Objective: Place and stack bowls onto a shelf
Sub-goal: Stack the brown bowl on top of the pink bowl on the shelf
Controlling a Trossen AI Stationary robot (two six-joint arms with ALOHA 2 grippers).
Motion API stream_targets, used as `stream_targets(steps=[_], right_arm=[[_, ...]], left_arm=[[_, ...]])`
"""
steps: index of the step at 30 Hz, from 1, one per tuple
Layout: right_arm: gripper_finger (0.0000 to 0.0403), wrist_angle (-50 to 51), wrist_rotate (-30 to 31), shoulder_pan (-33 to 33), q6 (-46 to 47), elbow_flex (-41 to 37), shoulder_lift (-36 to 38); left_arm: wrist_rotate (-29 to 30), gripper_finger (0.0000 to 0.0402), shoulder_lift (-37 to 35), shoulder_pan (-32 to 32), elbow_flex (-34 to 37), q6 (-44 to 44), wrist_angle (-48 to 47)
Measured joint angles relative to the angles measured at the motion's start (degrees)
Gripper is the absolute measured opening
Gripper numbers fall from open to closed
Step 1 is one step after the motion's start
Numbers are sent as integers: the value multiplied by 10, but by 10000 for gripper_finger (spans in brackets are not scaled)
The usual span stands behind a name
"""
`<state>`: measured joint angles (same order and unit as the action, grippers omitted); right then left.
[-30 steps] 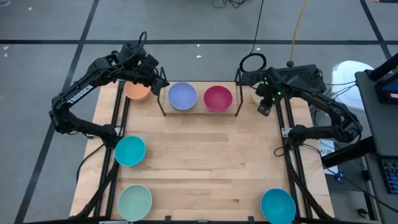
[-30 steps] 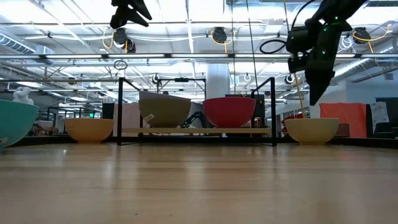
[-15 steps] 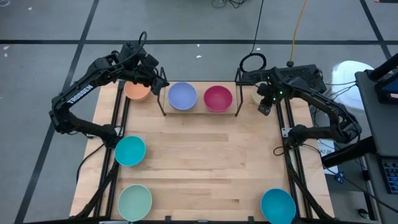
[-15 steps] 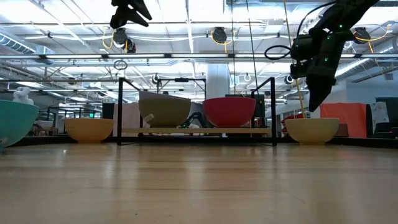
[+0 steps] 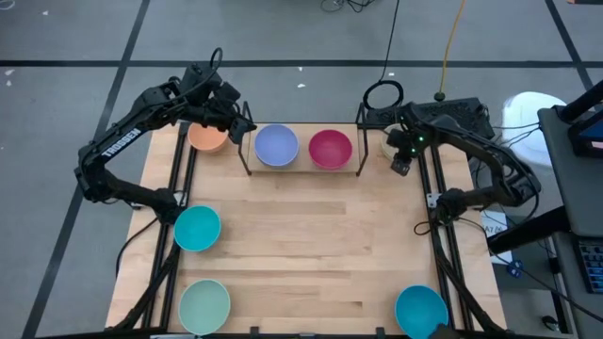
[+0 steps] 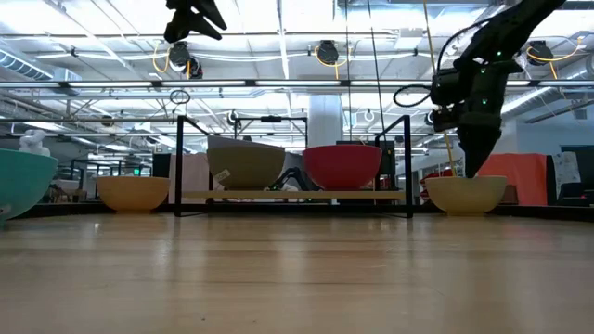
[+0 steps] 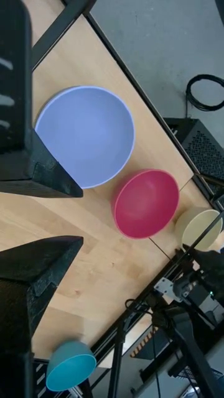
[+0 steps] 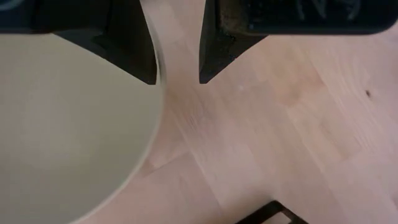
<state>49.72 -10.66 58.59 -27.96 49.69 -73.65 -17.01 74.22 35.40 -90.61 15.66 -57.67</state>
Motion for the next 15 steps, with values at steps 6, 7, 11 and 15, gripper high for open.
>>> stream_targets(steps=[6,7,11,15], right_arm=[[115,-23,2,0,-11,0,-39],[114,-28,2,0,-17,0,-44],[91,-50,2,0,-29,0,-55],[34,-54,3,0,-44,0,-56]], left_arm=[[0,113,0,0,0,1,0],[0,113,0,0,0,1,0],[0,113,0,0,0,2,0],[0,113,0,0,0,2,0]])
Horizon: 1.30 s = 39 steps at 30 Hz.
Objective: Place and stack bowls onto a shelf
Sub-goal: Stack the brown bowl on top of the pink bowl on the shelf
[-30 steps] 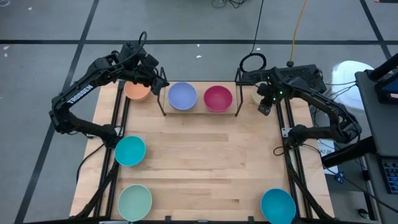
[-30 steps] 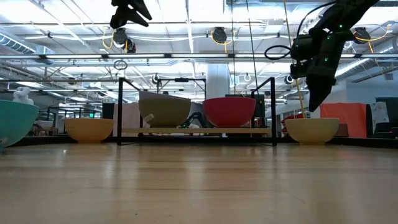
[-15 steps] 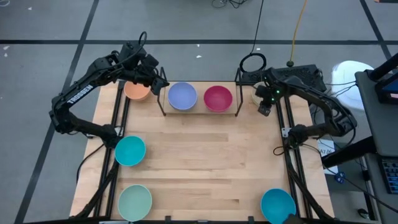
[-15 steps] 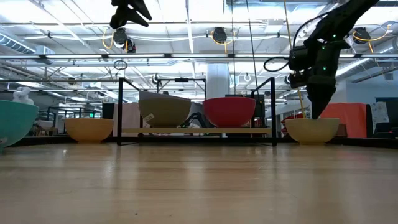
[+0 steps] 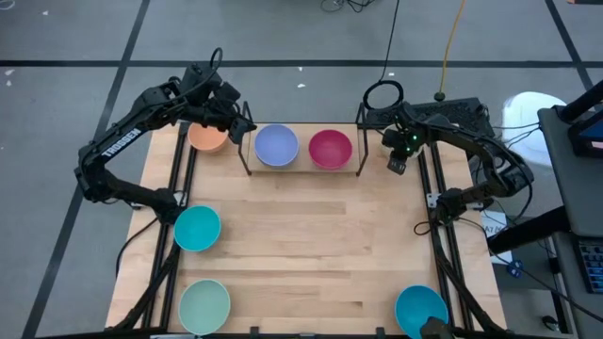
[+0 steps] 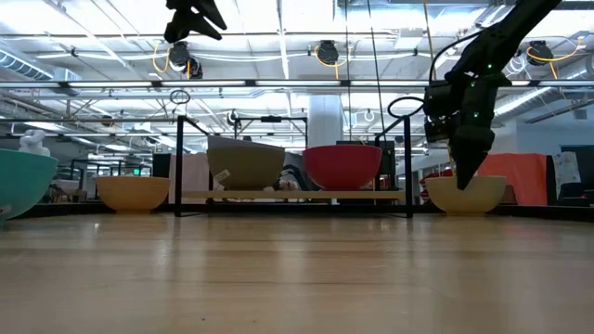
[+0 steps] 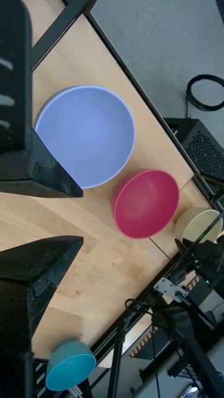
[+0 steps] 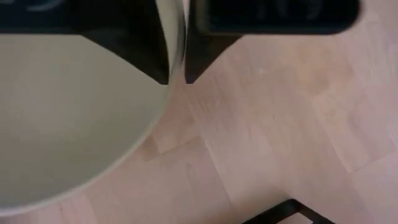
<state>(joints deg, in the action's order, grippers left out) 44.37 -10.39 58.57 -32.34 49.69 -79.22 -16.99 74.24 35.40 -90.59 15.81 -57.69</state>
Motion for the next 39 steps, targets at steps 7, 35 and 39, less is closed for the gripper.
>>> stream_targets(steps=[7,35,39], right_arm=[[5,0,2,-1,-2,1,3],[0,282,118,-172,46,368,142],[0,283,116,-231,47,421,93]], left_arm=[[0,113,0,0,0,2,0],[0,113,0,0,0,-7,0],[5,113,0,0,0,-6,0]])
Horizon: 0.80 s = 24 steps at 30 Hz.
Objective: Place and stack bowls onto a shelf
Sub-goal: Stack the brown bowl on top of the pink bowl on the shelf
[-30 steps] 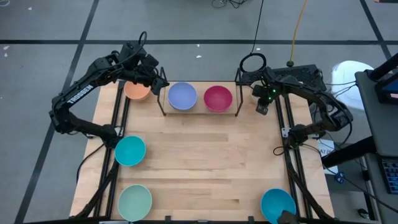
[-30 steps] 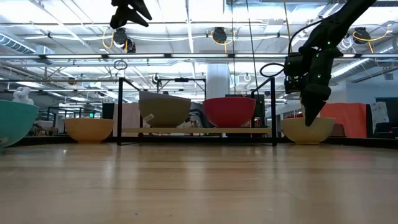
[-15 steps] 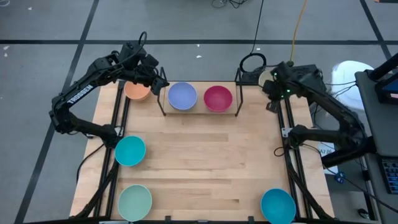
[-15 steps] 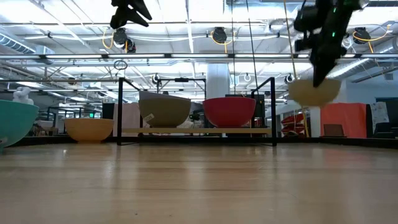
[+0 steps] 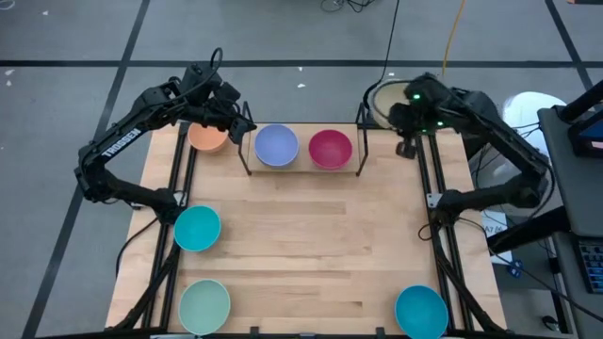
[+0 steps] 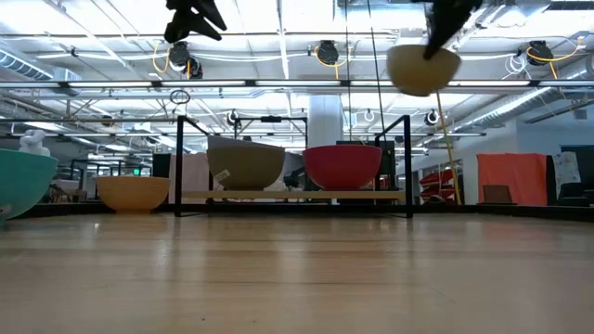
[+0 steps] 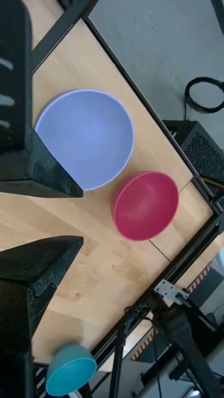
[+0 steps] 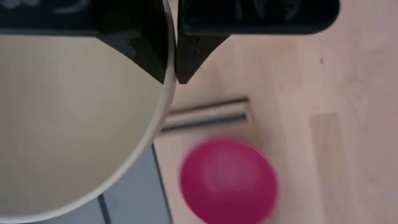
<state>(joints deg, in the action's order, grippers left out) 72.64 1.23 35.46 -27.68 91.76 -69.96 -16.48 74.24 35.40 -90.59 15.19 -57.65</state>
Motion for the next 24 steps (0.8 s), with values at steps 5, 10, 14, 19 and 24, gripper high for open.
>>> stream_targets(steps=[5,10,14,19,24], right_arm=[[0,-12,0,-69,-14,35,-65],[0,-38,0,-116,-38,44,-125],[0,-52,0,-140,-50,44,-166],[0,-56,-1,-152,-65,44,-212],[0,-68,-35,-151,-65,44,-245]], left_arm=[[0,113,0,0,0,3,0],[0,113,0,0,0,16,0],[0,113,0,0,0,18,-2],[0,113,0,0,0,18,-19],[0,113,0,0,0,18,-42]])
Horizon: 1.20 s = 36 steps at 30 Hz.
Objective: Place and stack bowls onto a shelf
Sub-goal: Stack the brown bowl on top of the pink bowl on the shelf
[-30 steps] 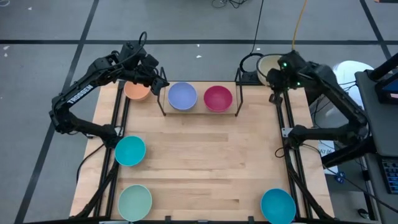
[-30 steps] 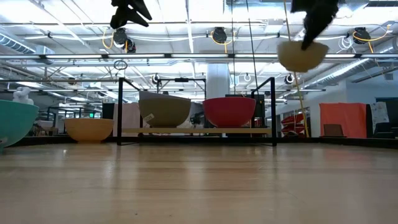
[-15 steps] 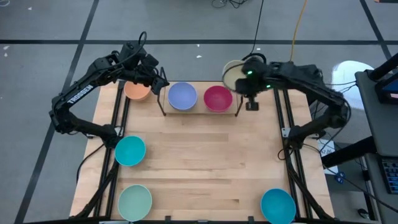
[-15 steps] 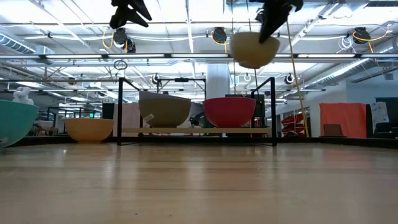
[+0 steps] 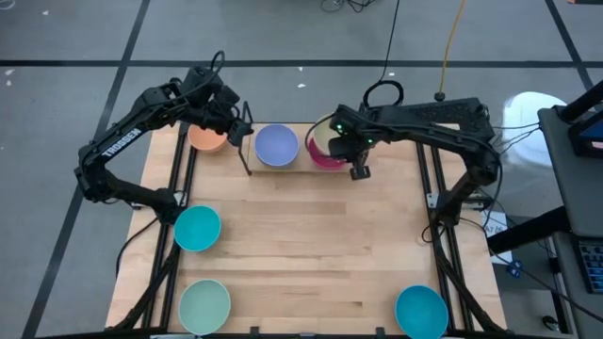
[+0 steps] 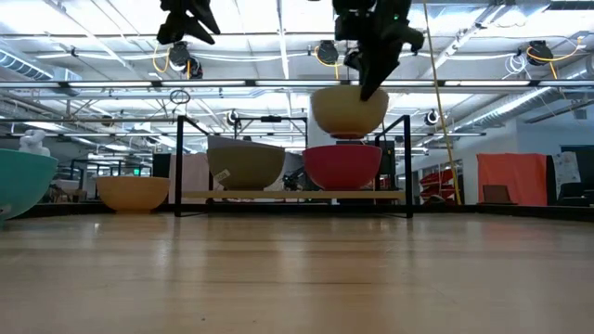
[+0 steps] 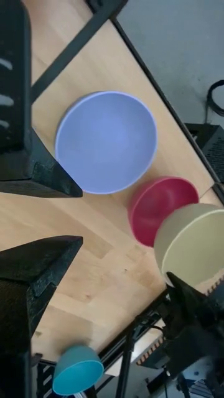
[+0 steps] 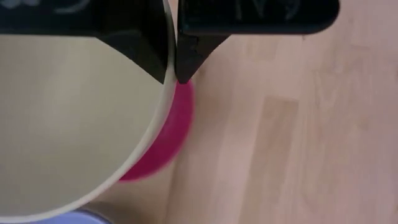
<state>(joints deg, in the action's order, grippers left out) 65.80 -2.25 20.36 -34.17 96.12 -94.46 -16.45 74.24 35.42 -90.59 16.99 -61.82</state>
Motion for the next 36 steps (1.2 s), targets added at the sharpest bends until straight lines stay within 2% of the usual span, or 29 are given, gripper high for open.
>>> stream_targets(steps=[9,20,30,36], right_arm=[[0,-22,-40,4,-11,0,-45],[3,-22,-34,11,-17,0,-70],[37,-22,-22,11,-10,0,-70],[74,-23,-7,11,-10,0,-70]], left_arm=[[0,113,0,0,0,0,-19],[0,113,0,0,0,0,-19],[0,113,0,0,0,-1,-19],[0,113,0,0,0,-1,-19]])
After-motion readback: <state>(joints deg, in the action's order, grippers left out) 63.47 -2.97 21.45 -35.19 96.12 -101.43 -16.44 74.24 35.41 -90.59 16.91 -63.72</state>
